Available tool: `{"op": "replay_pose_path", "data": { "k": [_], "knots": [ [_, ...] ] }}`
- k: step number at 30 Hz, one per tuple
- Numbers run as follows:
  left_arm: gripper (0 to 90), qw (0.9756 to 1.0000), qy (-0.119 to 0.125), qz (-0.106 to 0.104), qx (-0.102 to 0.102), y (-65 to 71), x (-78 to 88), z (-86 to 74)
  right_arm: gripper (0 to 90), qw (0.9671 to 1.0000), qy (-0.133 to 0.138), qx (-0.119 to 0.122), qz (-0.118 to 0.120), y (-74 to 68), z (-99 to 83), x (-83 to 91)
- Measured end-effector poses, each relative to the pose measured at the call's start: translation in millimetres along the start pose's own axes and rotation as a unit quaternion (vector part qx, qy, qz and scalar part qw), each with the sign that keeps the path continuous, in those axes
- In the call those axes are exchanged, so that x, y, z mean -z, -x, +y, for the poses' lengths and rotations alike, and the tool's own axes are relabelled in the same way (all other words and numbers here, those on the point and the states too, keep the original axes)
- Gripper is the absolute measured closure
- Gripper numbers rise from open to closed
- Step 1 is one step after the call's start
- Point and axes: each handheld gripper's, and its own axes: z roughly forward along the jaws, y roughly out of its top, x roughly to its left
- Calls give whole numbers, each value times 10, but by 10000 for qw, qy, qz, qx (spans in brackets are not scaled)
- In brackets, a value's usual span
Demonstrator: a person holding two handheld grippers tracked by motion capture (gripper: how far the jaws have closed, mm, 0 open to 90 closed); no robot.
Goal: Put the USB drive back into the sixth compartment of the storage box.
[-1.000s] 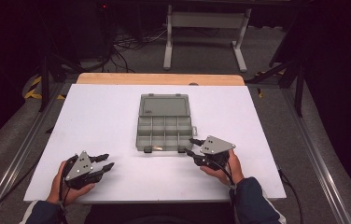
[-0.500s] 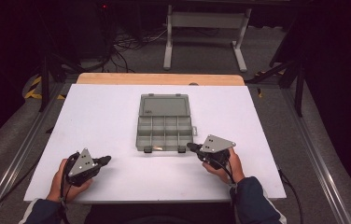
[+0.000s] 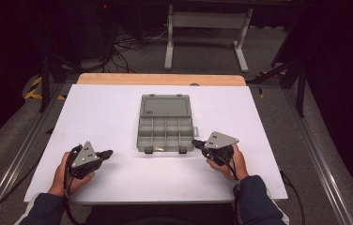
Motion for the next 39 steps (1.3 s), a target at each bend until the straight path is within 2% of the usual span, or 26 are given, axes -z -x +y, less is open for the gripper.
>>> {"op": "replay_pose_path", "data": {
  "k": [8, 15, 21, 25, 29, 31, 34, 39],
  "knots": [
    [896, 10000, 40, -78, -45, -138, -78, 163, 900, 9997, -106, -180, -111, 143, -29, -17],
    [896, 9999, 83, -142, -25, -306, -147, 335, 900, 9991, -210, -339, -153, 398, 3, -54],
    [896, 9995, 79, -245, -178, -489, -252, 586, 900, 9988, -414, -179, -214, 622, 138, -109],
    [897, 9988, 46, -299, -387, -614, -284, 800, 900, 9988, -385, -230, -211, 786, 238, -125],
    [898, 9985, 88, -319, -429, -764, -328, 958, 900, 9987, -399, -208, -244, 979, 364, -209],
    [897, 9985, 86, -329, -432, -799, -356, 982, 900, 9986, -417, -231, -247, 1048, 397, -264],
    [898, 9987, 92, -361, -335, -935, -523, 1010, 900, 9980, -545, -187, -251, 1130, 433, -389],
    [897, 9994, -16, -329, -140, -1060, -756, 995, 900, 9968, -702, -251, -279, 1213, 433, -543]
  ]
}}
